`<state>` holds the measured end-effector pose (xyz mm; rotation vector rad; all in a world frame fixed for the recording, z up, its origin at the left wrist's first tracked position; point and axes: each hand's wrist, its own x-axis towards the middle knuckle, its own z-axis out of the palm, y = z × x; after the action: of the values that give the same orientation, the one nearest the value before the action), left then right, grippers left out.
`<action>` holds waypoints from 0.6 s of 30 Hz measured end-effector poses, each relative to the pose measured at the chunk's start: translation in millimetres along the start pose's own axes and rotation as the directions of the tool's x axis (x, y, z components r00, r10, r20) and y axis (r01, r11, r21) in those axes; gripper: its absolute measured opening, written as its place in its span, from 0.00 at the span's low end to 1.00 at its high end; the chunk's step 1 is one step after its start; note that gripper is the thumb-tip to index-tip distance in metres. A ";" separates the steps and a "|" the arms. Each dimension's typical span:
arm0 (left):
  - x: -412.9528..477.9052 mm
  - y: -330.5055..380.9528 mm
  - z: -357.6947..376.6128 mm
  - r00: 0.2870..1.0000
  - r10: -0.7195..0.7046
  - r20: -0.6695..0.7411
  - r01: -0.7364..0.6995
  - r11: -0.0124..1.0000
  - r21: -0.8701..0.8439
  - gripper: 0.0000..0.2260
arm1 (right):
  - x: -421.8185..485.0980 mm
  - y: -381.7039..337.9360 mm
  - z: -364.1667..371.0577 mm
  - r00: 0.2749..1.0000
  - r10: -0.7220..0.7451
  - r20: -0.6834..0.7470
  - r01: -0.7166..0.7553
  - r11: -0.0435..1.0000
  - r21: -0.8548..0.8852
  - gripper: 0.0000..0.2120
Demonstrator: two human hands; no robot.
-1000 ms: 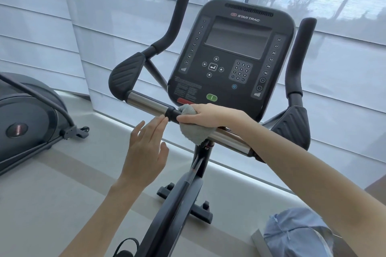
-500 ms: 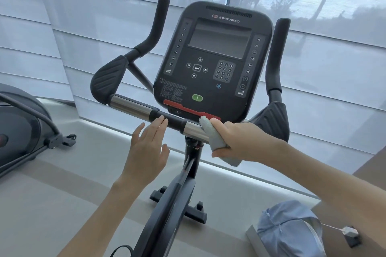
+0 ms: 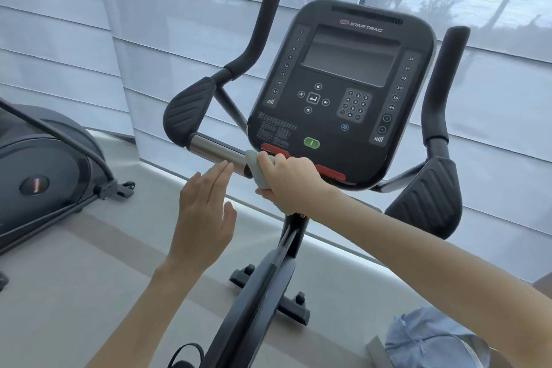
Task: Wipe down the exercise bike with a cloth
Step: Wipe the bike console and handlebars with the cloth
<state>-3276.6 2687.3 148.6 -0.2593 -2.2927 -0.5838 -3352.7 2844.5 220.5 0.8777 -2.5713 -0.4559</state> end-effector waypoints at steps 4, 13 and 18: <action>-5.1 -6.7 -4.4 1.000 -0.012 0.012 0.012 1.000 0.004 0.24 | 27.7 4.2 -0.5 0.988 0.034 0.150 -0.086 0.930 0.357 0.23; -3.5 17.0 -1.4 0.997 0.047 0.060 -0.046 0.999 -0.015 0.23 | 15.4 44.0 -8.3 0.853 -0.093 0.513 -0.382 0.560 0.736 0.26; 2.5 32.9 6.2 0.982 0.095 0.162 -0.101 0.994 0.030 0.27 | -18.0 64.2 -12.7 0.833 0.000 0.553 -0.408 0.675 0.615 0.22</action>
<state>-3270.7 2719.1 157.5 -0.4118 -2.4271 -0.4828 -3366.5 2901.9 253.9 0.7040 -3.3806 0.5357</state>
